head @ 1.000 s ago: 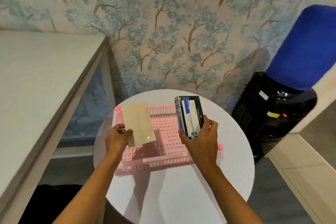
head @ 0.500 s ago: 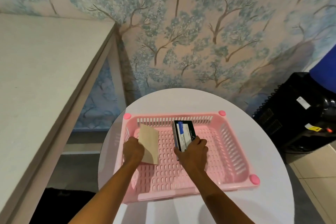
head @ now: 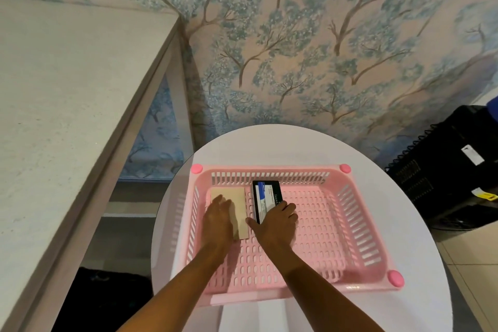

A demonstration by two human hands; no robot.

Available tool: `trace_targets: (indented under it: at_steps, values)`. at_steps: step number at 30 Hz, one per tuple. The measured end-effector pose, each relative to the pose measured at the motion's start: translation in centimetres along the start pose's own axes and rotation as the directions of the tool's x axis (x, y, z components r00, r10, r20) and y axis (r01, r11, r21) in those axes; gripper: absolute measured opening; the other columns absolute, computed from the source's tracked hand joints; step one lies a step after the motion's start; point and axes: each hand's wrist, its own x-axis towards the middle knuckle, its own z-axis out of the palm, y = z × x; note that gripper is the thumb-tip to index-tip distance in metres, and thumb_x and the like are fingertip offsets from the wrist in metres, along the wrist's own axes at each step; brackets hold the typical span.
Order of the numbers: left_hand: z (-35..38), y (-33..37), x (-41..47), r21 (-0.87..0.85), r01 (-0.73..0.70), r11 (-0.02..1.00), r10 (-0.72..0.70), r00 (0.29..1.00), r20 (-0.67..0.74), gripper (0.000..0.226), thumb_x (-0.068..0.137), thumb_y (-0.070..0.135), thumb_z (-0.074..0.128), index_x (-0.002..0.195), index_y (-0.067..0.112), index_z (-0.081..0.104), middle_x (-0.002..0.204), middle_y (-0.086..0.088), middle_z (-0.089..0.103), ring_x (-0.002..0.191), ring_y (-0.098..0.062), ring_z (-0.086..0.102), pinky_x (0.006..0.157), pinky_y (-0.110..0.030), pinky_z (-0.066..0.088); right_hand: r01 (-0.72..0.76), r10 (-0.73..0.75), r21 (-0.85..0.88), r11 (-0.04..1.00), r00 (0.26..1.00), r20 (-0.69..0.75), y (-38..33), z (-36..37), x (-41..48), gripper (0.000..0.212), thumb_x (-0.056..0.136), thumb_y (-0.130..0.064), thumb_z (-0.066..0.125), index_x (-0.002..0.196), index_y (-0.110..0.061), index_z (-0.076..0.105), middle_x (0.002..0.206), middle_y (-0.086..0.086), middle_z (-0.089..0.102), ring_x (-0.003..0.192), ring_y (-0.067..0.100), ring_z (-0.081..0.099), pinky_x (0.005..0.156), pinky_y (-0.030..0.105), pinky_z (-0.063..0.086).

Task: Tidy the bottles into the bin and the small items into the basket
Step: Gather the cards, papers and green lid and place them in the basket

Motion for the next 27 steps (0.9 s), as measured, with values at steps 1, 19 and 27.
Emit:
trace_targets:
  at_steps: [1, 19, 27]
  values:
    - [0.5, -0.2, -0.3, 0.059, -0.069, 0.996, 0.066, 0.996, 0.063, 0.051, 0.094, 0.016, 0.051, 0.143, 0.020, 0.038, 0.156, -0.002, 0.028, 0.143, -0.021, 0.026, 0.117, -0.036, 0.020, 0.010, -0.010, -0.018, 1.000, 1.000, -0.009, 0.0, 0.0, -0.1, 0.107, 0.070, -0.074, 0.060, 0.142, -0.003, 0.022, 0.144, 0.017, 0.033, 0.133, 0.032, 0.037, 0.111, 0.038, 0.036]
    - [-4.6, 1.6, -6.7, -0.205, -0.178, 0.962, 0.152, 0.979, -0.137, 0.026, 0.098, 0.018, 0.044, 0.098, 0.006, 0.067, 0.099, -0.010, 0.072, 0.083, -0.021, 0.067, 0.078, -0.025, 0.052, 0.366, -0.259, 0.262, 0.893, 0.894, -0.364, 3.8, -5.4, -6.8, 0.034, 0.086, -0.007, 0.062, 0.120, -0.003, 0.055, 0.124, 0.018, 0.049, 0.113, 0.030, 0.045, 0.096, 0.035, 0.040]
    - [-7.6, 4.1, -17.6, -0.397, -0.322, 0.860, 0.114, 0.878, -0.465, 0.013, 0.096, 0.012, 0.048, 0.089, 0.021, 0.055, 0.092, 0.012, 0.055, 0.084, 0.000, 0.051, 0.077, -0.004, 0.039, 0.566, -0.306, 0.516, 0.643, 0.808, -0.504, 5.9, -9.2, -17.1, 0.014, 0.090, -0.007, 0.061, 0.103, -0.003, 0.063, 0.110, 0.014, 0.060, 0.105, 0.028, 0.061, 0.093, 0.034, 0.053]
